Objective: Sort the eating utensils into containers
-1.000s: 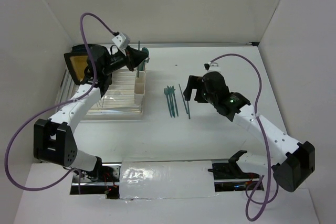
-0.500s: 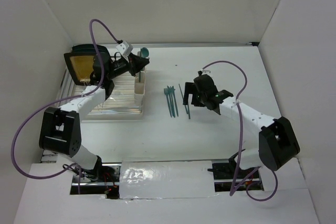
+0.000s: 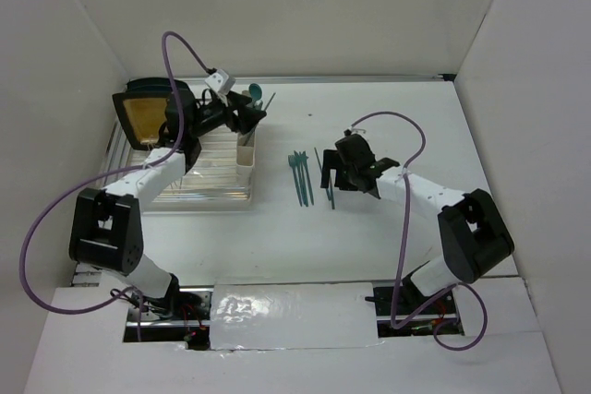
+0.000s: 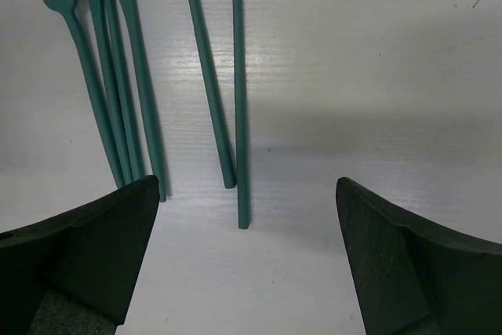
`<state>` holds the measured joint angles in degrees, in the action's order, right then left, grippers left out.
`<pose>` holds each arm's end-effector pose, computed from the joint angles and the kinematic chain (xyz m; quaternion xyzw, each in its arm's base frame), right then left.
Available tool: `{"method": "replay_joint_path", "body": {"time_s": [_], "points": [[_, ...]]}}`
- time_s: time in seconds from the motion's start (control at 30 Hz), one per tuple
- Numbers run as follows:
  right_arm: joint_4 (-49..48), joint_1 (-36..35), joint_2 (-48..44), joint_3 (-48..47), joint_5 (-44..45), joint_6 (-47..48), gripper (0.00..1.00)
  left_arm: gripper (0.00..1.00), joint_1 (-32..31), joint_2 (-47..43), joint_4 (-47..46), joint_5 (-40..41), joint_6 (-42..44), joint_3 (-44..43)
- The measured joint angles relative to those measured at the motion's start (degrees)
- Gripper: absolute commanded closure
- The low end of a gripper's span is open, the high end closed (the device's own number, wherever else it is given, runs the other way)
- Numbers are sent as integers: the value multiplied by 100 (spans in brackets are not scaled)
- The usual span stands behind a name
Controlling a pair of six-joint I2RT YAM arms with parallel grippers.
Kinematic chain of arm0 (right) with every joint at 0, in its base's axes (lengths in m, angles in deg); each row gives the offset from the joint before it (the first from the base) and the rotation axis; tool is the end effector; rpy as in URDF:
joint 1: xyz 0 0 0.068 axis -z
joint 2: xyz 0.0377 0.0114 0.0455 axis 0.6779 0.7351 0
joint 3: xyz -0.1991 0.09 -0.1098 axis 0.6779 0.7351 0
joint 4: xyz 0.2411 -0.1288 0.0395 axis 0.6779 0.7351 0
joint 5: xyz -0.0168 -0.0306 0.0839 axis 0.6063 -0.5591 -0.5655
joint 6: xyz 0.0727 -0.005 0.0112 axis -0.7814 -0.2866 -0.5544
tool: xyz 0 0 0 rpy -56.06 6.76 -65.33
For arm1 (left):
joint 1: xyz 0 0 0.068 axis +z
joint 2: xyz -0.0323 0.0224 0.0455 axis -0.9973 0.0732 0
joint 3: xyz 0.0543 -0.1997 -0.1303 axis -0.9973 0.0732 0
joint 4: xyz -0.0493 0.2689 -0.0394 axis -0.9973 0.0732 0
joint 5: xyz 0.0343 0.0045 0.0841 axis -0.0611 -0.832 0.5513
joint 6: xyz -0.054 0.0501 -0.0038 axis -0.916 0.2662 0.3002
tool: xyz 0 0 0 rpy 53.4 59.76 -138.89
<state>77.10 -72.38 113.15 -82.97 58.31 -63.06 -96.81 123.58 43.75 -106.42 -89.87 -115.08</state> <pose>0.2943 0.1549 0.1429 0.0194 0.9410 0.0826 0.3276 0.3833 -0.1128 0.2794 0.2408 0.6421 -0.3421 0.6424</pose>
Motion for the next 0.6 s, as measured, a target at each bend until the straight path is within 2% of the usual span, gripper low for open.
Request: {"method": "replay_joint_path", "body": {"time_s": [0.1,0.13,0.2,0.43,0.5,0.6], "points": [[-39,0,7,-50,20,90,8,18,0,-278,387,190,107,-50],[-74,0,17,-90,22,146,14,17,2,-426,505,293,107,-61],[-103,-4,66,-223,50,264,20,15,7,-796,748,472,76,-114],[-313,-35,566,-645,260,494,40,15,22,-2343,1530,605,-260,-424],[-330,-42,708,-651,400,520,49,14,22,-2747,1759,492,-358,-411],[-334,-42,986,-660,483,522,52,14,7,-3233,1987,345,-393,-227]]}}
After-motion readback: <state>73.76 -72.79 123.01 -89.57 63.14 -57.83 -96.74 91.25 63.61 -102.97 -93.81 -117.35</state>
